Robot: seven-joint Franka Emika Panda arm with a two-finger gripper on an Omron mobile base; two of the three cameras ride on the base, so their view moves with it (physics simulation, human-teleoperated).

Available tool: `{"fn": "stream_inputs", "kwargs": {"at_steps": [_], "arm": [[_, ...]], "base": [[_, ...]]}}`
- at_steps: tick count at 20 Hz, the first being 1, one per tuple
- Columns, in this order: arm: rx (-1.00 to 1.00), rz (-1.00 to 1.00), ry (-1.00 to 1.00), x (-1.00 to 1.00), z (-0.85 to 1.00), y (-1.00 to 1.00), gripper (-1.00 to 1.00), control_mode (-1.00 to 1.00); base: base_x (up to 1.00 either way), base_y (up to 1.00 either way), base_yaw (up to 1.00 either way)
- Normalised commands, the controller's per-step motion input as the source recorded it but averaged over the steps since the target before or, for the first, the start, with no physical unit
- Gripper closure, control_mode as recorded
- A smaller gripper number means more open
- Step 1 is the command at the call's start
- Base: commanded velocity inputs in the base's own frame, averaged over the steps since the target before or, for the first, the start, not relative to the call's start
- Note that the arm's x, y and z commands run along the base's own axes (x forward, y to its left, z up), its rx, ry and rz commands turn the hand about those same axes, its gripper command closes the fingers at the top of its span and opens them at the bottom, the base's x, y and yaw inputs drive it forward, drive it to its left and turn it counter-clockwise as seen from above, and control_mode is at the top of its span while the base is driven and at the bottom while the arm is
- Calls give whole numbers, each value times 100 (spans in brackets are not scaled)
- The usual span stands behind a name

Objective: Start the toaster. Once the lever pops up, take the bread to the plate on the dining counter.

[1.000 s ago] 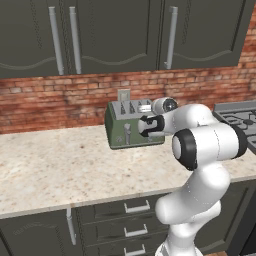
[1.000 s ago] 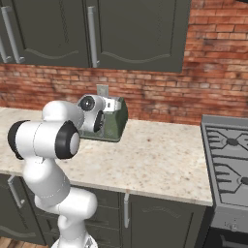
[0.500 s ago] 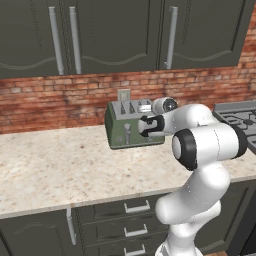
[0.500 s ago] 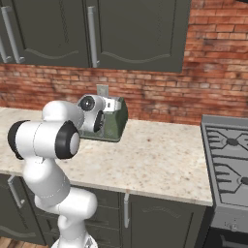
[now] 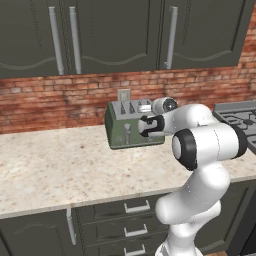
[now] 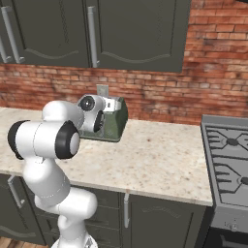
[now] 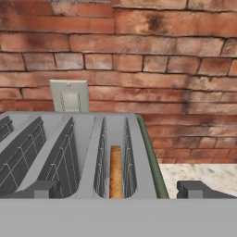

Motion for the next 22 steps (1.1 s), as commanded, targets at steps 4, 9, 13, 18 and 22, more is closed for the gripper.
{"fn": "stream_inputs", "kwargs": {"at_steps": [4, 9, 13, 18, 22], "arm": [[0, 0, 0, 0, 0, 0, -100, -100], [0, 0, 0, 0, 0, 0, -100, -100], [0, 0, 0, 0, 0, 0, -100, -100], [0, 0, 0, 0, 0, 0, -100, -100], [0, 0, 0, 0, 0, 0, -100, -100]], "base": [[0, 0, 0], [0, 0, 0], [0, 0, 0], [0, 0, 0], [0, 0, 0]]}}
